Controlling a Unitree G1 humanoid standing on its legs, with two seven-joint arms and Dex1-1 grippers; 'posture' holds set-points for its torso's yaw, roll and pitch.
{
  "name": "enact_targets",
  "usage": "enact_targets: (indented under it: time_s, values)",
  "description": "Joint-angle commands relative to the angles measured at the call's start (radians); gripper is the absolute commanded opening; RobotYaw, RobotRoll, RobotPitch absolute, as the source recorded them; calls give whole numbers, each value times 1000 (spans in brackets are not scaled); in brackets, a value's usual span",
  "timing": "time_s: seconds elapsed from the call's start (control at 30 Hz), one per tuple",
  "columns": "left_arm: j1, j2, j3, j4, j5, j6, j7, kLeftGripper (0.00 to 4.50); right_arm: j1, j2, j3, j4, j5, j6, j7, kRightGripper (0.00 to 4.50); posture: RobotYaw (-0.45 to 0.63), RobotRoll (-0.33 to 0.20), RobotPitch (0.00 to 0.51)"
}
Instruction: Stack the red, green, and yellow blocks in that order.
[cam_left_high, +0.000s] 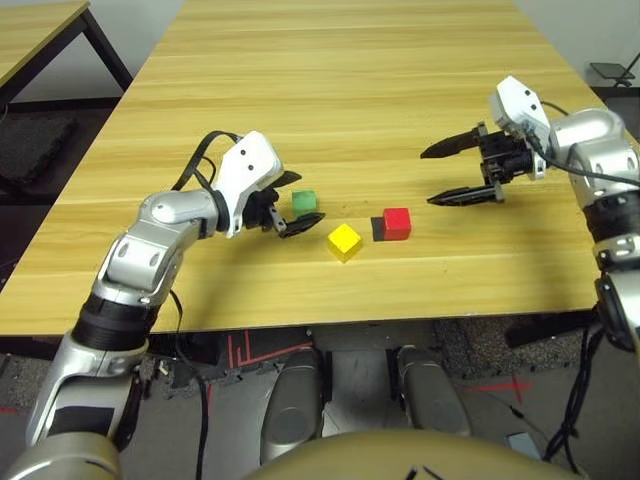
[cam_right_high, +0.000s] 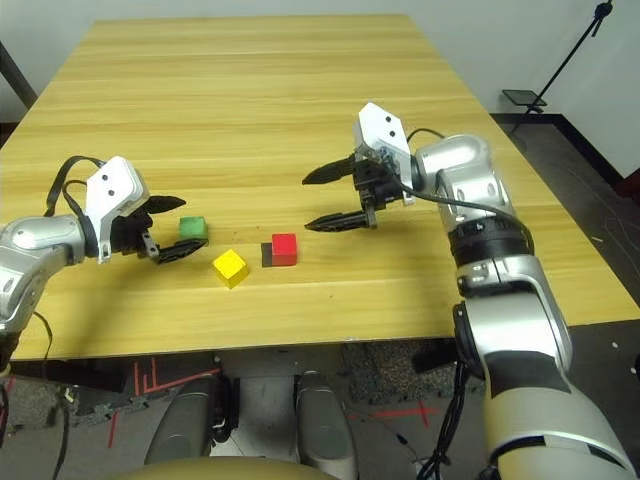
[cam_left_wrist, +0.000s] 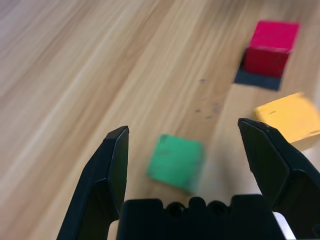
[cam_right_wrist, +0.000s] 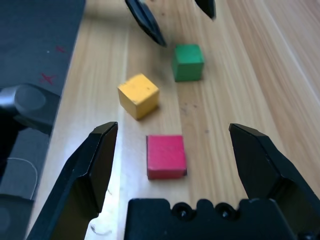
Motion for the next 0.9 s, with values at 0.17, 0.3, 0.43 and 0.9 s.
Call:
enact_targets:
  time_s: [0.17,0.3,0.43,0.9]
  values:
    - [-111,-37,-107,264,106,-161,-144,4500,75,-20,-38,-182,49,118,-59,4487,163,-107,74]
    - [-137,-75,-113,356,136,-194,-152,4500,90,-28,-43,-212,61,137,-80,4487,151,-107,74]
    - [-154,-100,-112,427,166,-218,-147,4500,100,-25,-49,-238,74,153,-101,4487,143,-107,77]
    - [-224,-144,-47,327,104,-25,-167,2051,187,-97,-65,-233,100,128,-76,4500,154,-109,80]
